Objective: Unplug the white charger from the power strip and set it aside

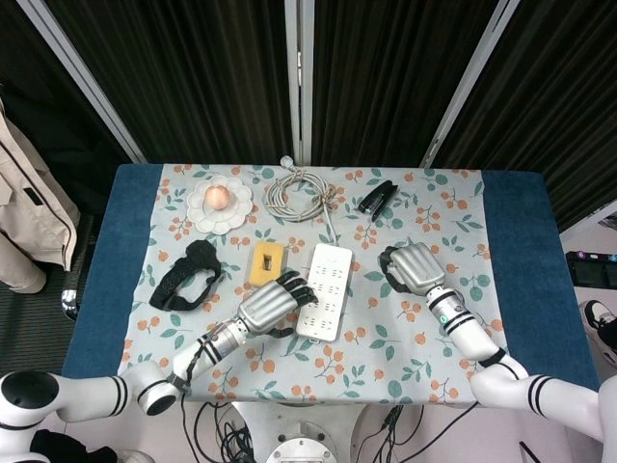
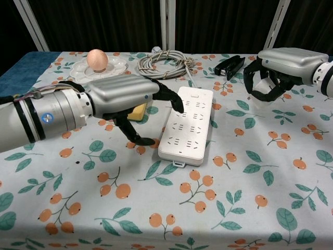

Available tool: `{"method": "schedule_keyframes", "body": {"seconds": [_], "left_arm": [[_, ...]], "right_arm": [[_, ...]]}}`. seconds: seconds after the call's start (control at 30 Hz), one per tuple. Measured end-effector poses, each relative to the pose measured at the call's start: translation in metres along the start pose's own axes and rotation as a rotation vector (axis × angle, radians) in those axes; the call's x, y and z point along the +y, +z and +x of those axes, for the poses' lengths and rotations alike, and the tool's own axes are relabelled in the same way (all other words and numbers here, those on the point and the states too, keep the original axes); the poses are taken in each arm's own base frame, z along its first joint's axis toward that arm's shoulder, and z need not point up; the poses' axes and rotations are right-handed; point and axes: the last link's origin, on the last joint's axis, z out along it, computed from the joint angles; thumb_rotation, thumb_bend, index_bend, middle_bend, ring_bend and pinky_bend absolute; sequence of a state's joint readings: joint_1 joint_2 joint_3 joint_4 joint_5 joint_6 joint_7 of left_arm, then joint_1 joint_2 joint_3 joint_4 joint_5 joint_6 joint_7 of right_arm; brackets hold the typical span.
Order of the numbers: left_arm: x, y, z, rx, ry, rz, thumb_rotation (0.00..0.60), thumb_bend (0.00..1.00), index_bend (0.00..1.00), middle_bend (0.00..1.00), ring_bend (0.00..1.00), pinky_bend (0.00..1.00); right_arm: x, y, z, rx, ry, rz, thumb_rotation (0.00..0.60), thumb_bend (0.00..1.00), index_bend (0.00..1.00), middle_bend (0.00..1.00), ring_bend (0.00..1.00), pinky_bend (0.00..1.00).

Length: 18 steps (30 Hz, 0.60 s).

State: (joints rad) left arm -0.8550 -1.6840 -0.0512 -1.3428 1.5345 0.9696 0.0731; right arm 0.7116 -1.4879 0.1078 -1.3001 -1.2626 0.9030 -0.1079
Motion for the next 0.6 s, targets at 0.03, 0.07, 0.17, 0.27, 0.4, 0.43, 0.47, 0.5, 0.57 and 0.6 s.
{"method": "schedule_keyframes", "body": {"seconds": [0.03,0.07,0.17,0.27,0.4,0.43,0.47,0.5,0.57,0.6], "left_arm": [[-0.002,-0.002,0.002,0.011,-0.002,0.011,0.6,0.21,0.24,0.23,0.14,0.13],[-0.005,-0.005,0.006,0.025,-0.005,0.025,0.6,0.21,0.23,0.23,0.14,0.13],[-0.014,-0.015,0.014,0.063,-0.008,0.066,0.6,0.21,0.23,0.23,0.14,0.13],[-0.026,-0.029,0.023,0.102,-0.005,0.121,0.6,0.21,0.23,0.23,0.14,0.13],[-0.044,-0.053,0.034,0.149,-0.01,0.211,0.6,0.21,0.23,0.23,0.14,0.13],[-0.049,-0.06,0.036,0.158,-0.01,0.235,0.6,0.21,0.23,0.23,0.14,0.13],[-0.055,-0.069,0.039,0.172,-0.009,0.268,0.6,0.21,0.23,0.23,0.14,0.13],[-0.06,-0.077,0.041,0.181,-0.007,0.293,0.6,0.21,0.23,0.23,0.14,0.13],[-0.071,-0.095,0.046,0.203,-0.002,0.354,0.6,0.21,0.23,0.23,0.14,0.13],[-0.076,-0.104,0.048,0.212,0.002,0.382,0.6,0.21,0.23,0.23,0.14,0.13]], "right_arm": [[0.003,-0.001,-0.002,-0.019,0.004,-0.017,0.6,0.46,0.43,0.59,0.49,0.49],[0.004,-0.001,-0.004,-0.033,0.009,-0.028,0.6,0.42,0.33,0.53,0.43,0.45],[0.004,-0.002,-0.008,-0.066,0.027,-0.047,0.6,0.33,0.04,0.3,0.21,0.32],[-0.001,-0.002,-0.004,-0.063,0.056,-0.043,0.6,0.33,0.0,0.18,0.11,0.26],[0.001,-0.006,0.005,-0.036,0.073,-0.05,0.6,0.33,0.0,0.16,0.11,0.25],[0.002,-0.008,0.008,-0.025,0.076,-0.053,0.6,0.33,0.0,0.16,0.11,0.25],[0.003,-0.01,0.01,-0.015,0.078,-0.056,0.6,0.33,0.0,0.16,0.11,0.25],[0.004,-0.013,0.013,-0.006,0.081,-0.059,0.6,0.33,0.0,0.16,0.11,0.25],[0.008,-0.02,0.018,0.014,0.086,-0.069,0.6,0.33,0.0,0.16,0.11,0.25],[0.01,-0.024,0.021,0.024,0.089,-0.074,0.6,0.33,0.0,0.16,0.11,0.25]]}}
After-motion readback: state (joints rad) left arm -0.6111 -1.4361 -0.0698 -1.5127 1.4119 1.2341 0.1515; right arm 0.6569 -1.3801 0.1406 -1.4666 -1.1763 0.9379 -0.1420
